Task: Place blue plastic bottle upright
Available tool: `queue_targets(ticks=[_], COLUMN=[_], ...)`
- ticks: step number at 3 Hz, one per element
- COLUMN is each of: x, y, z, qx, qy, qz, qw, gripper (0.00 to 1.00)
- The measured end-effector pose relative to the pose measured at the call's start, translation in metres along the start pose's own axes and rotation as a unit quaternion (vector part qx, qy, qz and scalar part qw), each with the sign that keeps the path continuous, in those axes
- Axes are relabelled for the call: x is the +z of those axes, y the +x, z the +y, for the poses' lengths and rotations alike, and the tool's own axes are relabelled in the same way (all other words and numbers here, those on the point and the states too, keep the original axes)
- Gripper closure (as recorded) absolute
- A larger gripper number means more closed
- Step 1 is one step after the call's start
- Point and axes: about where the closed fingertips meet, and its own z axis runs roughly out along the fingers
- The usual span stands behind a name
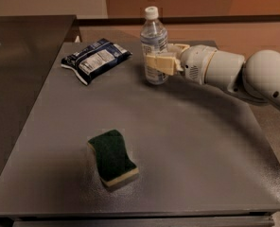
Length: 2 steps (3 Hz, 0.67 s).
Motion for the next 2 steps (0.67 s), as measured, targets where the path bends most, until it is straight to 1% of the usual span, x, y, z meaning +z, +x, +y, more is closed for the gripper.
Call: queue_targets(ticks=[1,2], x=[0.0024,0.0049], y=[-0.0061,-0.011], z=[0.0013,0.0026], qx=[0.001,0.008], qy=[0.002,0.007], qz=[0.01,0.023], qw=[1.0,0.9997], gripper=[0.82,0.59])
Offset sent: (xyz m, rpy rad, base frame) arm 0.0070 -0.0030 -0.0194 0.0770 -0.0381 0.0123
